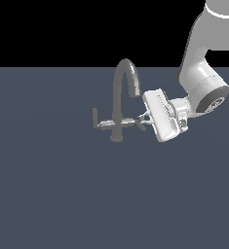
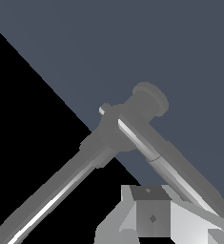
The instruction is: Turn on the faucet by rotating a designated handle.
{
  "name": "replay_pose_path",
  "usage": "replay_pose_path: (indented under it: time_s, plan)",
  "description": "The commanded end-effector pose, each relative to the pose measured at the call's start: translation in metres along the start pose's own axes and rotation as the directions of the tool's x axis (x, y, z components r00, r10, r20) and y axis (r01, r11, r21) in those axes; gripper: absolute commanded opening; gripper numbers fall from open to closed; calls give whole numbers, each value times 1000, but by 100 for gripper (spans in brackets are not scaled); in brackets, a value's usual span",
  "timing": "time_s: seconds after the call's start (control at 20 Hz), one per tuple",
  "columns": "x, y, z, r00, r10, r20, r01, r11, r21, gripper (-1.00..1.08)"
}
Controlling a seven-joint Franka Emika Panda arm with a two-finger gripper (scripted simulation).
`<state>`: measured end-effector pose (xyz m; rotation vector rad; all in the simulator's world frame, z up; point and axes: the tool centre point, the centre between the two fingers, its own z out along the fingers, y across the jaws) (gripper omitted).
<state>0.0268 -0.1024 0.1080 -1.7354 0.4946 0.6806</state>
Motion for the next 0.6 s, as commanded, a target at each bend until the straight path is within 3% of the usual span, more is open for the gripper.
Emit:
replay_pose_path:
  time_s: [0.0, 0.55]
  plan:
    - [20, 21, 6, 1000, 23, -12, -23, 1000, 2, -100]
    - [49, 55, 14, 998, 62, -5, -62, 998, 7, -100]
